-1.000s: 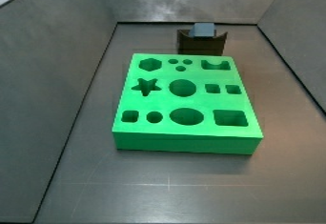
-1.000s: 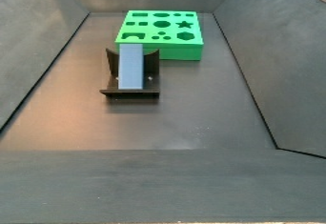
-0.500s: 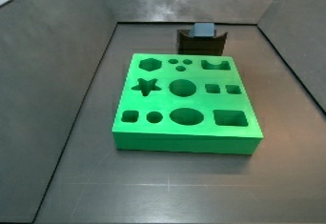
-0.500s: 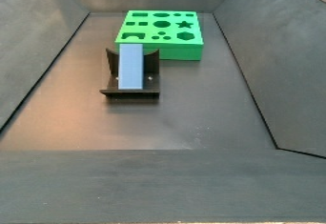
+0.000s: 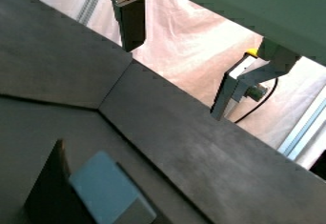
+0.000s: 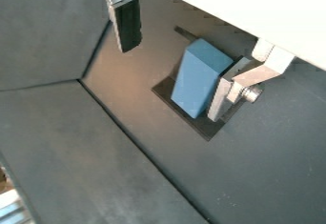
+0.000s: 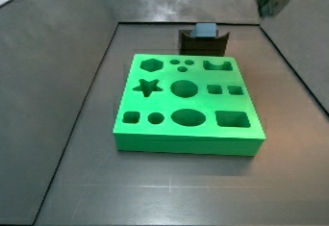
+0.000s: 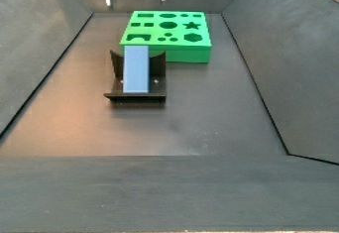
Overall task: Pick up the rectangle object. Move up. Place the rectangle object on the fixture. Regrasp the rectangle object. Move to above the board. Insert the rectangle object.
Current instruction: Regrasp the rectangle object.
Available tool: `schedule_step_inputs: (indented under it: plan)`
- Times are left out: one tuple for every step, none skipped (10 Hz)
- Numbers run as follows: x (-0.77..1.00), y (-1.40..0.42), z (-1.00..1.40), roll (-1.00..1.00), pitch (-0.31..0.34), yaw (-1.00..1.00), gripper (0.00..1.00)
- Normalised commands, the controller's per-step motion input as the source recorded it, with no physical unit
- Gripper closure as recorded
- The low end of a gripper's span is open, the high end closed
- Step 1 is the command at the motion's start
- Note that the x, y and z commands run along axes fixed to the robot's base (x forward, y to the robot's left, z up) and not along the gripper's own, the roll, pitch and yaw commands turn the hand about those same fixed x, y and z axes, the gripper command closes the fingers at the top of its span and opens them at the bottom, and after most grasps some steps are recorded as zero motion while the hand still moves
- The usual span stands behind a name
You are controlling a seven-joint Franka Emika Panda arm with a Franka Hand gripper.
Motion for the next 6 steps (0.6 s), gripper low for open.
schedule_step_inputs:
  plan:
    - [0.07,0.05,-1.0,0.11,-0.028,0.14,0.0]
    - [0.08,0.04,-1.0,0.09,-0.05,0.12,0.0]
    - [0.09,0.04,-1.0,0.09,-0.066,0.1,0.0]
    - [0.1,0.04,-1.0,0.07,-0.087,0.08,0.0]
    - [0.1,0.03,-1.0,0.07,-0.102,0.04,0.0]
    - [0.1,0.03,-1.0,0.06,-0.101,0.02,0.0]
